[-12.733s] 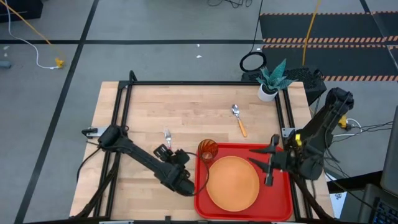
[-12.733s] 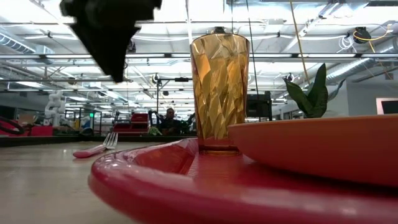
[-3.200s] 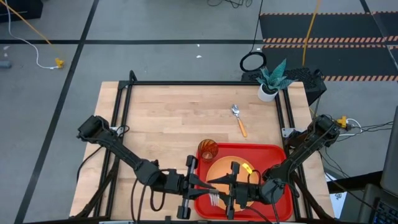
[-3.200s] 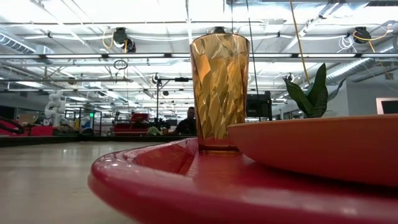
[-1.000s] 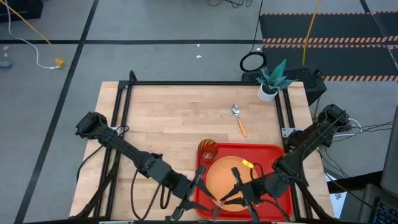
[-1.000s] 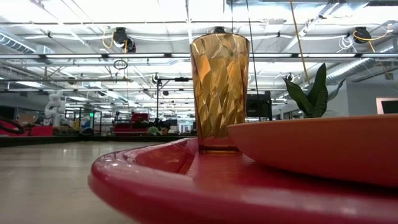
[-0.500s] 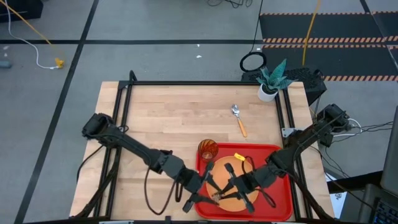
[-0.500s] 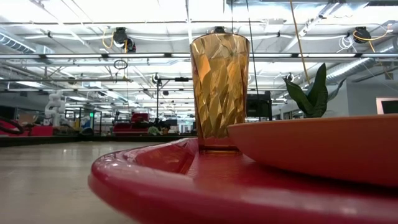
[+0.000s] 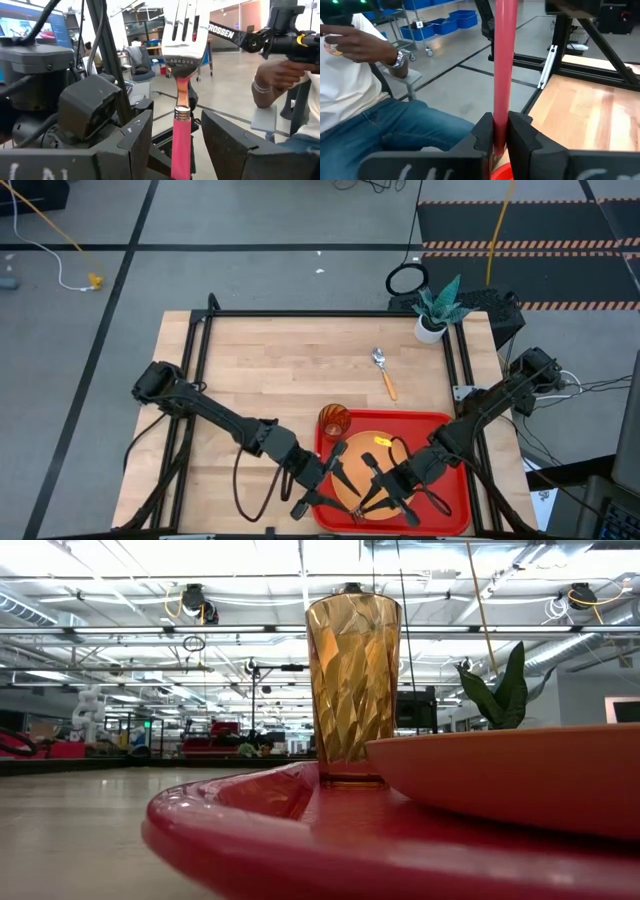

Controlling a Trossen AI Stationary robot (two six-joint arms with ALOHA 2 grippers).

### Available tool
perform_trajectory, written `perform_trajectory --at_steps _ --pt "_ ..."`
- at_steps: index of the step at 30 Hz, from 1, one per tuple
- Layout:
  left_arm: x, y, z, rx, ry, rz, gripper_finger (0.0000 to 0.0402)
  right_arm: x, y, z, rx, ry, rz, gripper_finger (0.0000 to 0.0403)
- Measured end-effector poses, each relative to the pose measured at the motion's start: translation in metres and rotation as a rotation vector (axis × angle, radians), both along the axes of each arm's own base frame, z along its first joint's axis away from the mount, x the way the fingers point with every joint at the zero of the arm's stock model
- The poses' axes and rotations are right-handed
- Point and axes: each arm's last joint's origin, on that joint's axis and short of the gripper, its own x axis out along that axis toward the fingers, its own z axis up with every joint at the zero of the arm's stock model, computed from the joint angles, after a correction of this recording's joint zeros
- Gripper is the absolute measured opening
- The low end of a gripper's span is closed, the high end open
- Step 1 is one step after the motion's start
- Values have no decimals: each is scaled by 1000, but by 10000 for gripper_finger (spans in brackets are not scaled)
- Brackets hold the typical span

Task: Pick and place plate/cup/fork/spoon on tray
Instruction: Put the pink fork to the right of the orange plate on the red tray

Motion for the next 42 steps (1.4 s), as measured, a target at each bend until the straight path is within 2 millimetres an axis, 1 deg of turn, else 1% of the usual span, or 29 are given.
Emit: perform_trajectory --at_steps 14,21,35,38,42 --pt "-2 -3 2 -11 -24 14 174 0 1 0 -29 -27 30 20" --pt "5 -11 -12 5 -72 54 174 0 1 -1 -32 -18 30 20" --pt "4 -13 -10 -1 -92 41 174 -1 2 -2 -30 -17 58 20" --pt "3 -14 -10 -1 -91 37 163 -1 3 -2 -30 -18 83 20" --pt "2 -16 -11 1 -78 32 129 -1 3 -2 -31 -19 97 20"
